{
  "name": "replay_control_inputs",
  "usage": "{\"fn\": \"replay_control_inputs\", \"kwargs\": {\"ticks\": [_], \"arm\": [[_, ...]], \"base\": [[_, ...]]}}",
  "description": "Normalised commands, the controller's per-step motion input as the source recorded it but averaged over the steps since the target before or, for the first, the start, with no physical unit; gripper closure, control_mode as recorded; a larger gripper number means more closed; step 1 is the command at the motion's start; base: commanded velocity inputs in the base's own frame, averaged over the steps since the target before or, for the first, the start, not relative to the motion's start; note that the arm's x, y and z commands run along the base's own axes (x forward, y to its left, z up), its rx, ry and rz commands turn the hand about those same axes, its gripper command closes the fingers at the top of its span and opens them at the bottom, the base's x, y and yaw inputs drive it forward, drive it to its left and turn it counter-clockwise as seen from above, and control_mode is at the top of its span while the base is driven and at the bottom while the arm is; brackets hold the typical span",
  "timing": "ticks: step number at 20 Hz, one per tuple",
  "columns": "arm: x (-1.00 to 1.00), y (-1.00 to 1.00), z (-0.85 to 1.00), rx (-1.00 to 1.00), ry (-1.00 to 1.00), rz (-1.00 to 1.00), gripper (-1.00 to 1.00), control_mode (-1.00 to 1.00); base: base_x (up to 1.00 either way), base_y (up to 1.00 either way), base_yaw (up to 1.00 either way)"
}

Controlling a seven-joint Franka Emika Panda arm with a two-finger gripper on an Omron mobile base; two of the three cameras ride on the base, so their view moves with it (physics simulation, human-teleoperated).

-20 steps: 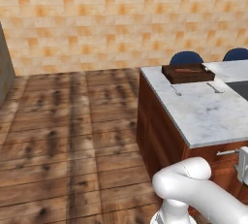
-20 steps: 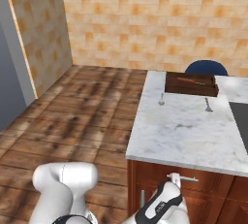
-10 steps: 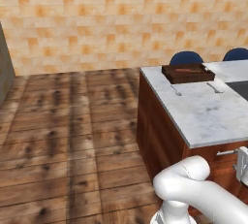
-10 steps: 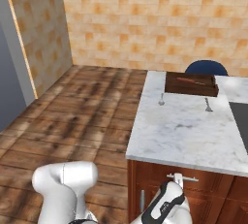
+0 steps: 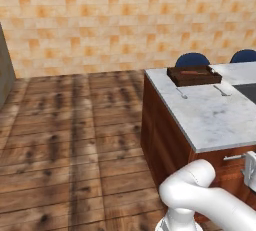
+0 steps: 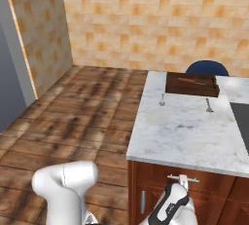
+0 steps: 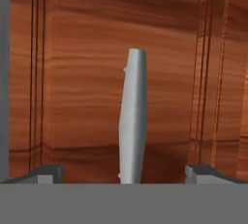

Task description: Take the tongs from the drawer on the right and place them on the dining counter next to the tray containing the hot dog.

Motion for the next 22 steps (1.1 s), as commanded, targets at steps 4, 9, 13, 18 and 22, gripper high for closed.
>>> {"fn": "replay_control_inputs", "kwargs": {"ticks": [4, 9, 13, 18, 22], "arm": [[0.28, -0.06, -0.19, 0.0, 0.0, 0.0, -1.0, -1.0], [0.31, -0.07, -0.2, 0.0, 0.0, 0.0, -1.0, -1.0], [0.23, -0.09, -0.19, 0.0, 0.0, 0.0, -1.0, -1.0], [0.14, -0.13, -0.23, 0.0, -0.01, 0.0, -1.0, -1.0], [0.12, -0.16, -0.23, 0.0, -0.03, 0.0, -1.0, -1.0]], "base": [[0.0, 0.0, 0.0], [0.0, 0.0, 0.0], [0.0, 0.0, 0.0], [0.0, 0.0, 0.0], [0.0, 0.0, 0.0]]}}
